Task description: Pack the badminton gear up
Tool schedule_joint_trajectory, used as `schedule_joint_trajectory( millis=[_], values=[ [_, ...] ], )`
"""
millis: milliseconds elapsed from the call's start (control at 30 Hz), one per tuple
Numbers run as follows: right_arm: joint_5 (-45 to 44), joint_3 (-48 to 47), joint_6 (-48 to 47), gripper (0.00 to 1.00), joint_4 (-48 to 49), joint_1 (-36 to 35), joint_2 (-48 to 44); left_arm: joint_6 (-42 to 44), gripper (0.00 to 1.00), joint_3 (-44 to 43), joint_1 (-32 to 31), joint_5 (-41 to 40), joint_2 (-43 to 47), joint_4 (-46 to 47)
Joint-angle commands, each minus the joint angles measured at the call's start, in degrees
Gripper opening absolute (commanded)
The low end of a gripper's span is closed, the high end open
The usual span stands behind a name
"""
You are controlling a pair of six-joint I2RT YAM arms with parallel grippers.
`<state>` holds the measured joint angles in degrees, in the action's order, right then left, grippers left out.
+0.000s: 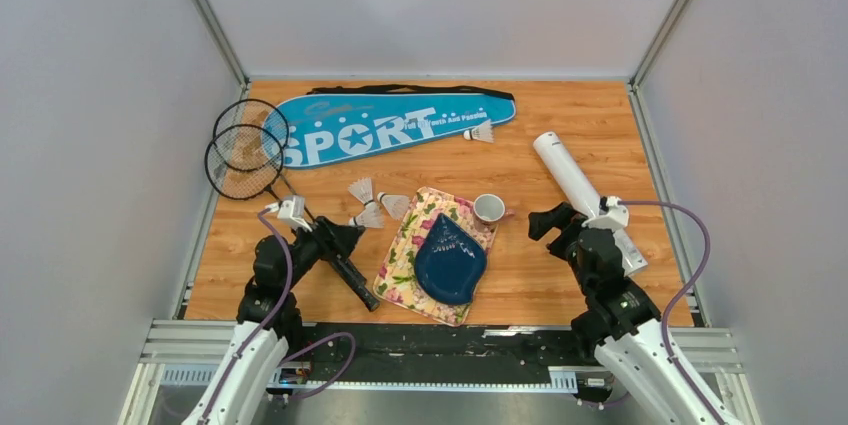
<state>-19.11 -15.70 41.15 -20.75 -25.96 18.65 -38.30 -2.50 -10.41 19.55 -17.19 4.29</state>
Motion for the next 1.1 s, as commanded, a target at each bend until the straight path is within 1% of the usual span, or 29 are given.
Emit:
schedule_joint_trajectory(
  millis=[0, 167, 200, 267, 300, 400, 433, 467, 500, 533, 600, 633, 667, 733, 767, 800, 867, 900, 933, 967, 1000, 1033, 1067],
  values=[
    [-3.1, -5.5, -1.1, 1.00, -1.8, 0.1, 4.4, 3.6, 0.75, -2.5, -0.1, 1.1, -2.6, -2.6],
    [-3.2, -11.9, -6.2, 1.00, -3.2, 0.3, 12.2, 5.1, 0.76, -8.6, -0.1, 5.3, -8.1, -4.0],
    [-3.4, -14.1, -6.9, 1.00, -3.4, 0.6, 15.4, 5.5, 0.76, -9.4, -0.1, 6.1, -10.0, -5.7],
    [-2.4, -16.8, -9.9, 0.99, -3.9, 2.0, 18.7, 6.0, 0.77, -11.5, -0.1, 8.5, -11.9, -6.0],
    [-2.5, -20.0, -10.6, 0.99, -4.7, 2.9, 22.2, 6.4, 0.77, -12.1, -0.1, 9.2, -13.7, -6.1],
    [1.3, -24.4, -13.4, 0.99, -6.0, 8.9, 26.9, 7.4, 0.77, -14.2, -0.1, 11.6, -16.5, -6.9],
    [6.3, -27.0, -13.5, 0.99, -6.2, 13.9, 30.0, 7.5, 0.77, -15.0, -0.1, 12.9, -17.1, -7.1],
    [9.5, -28.6, -14.5, 0.99, -6.2, 16.5, 31.8, 7.7, 0.77, -15.2, -0.1, 13.5, -17.5, -7.1],
    [11.3, -30.2, -14.9, 0.99, -6.5, 18.4, 33.4, 7.7, 0.77, -15.3, -0.2, 14.1, -18.0, -6.6],
    [11.3, -33.3, -15.4, 0.99, -7.5, 20.1, 37.4, 7.6, 0.77, -15.3, -0.2, 14.8, -18.1, -6.2],
    [11.6, -36.1, -19.9, 0.98, -7.3, 20.8, 42.0, 7.5, 0.77, -15.3, -0.3, 15.4, -18.6, -5.5],
    [11.5, -41.1, -20.9, 0.97, -9.9, 21.3, 47.6, 7.5, 0.77, -15.3, -0.5, 16.0, -18.8, -5.3],
    [11.4, -43.2, -22.6, 0.97, -11.6, 21.7, 50.7, 7.7, 0.77, -15.4, -0.9, 16.2, -19.0, -5.3],
    [13.2, -47.2, -24.4, 0.96, -14.7, 22.2, 55.2, 7.9, 0.77, -15.9, -1.4, 17.2, -19.8, -5.4],
    [14.1, -50.3, -26.2, 0.96, -15.2, 22.1, 59.3, 8.1, 0.77, -16.0, -1.8, 17.4, -20.3, -5.7],
    [14.3, -51.8, -28.8, 0.94, -16.0, 22.2, 61.0, 8.2, 0.77, -16.2, -2.1, 17.6, -20.3, -6.0],
    [10.4, -56.2, -32.2, 0.94, -18.8, 22.3, 66.8, 8.6, 0.77, -16.6, -3.0, 17.5, -20.5, -6.6],
    [9.7, -57.9, -36.1, 0.95, -20.1, 22.3, 69.5, 8.8, 0.77, -17.1, -4.1, 17.5, -20.6, -6.8],
    [7.6, -60.6, -37.4, 0.95, -24.5, 22.4, 72.1, 9.1, 0.77, -17.4, -4.7, 17.5, -20.9, -7.1],
    [5.9, -65.5, -38.3, 0.95, -27.6, 22.4, 74.7, 9.7, 0.77, -17.8, -5.2, 17.5, -21.0, -7.6],
    [4.5, -67.6, -38.8, 0.94, -30.7, 22.5, 79.9, 10.0, 0.77, -18.5, -6.4, 17.5, -21.6, -8.0],
    [1.5, -68.7, -39.0, 0.94, -34.0, 22.7, 81.6, 10.4, 0.77, -18.9, -7.0, 17.5, -21.7, -8.2],
    [0.6, -69.4, -39.5, 0.94, -34.6, 22.6, 82.8, 10.8, 0.77, -19.5, -7.5, 17.5, -22.1, -9.0]
  ],
)
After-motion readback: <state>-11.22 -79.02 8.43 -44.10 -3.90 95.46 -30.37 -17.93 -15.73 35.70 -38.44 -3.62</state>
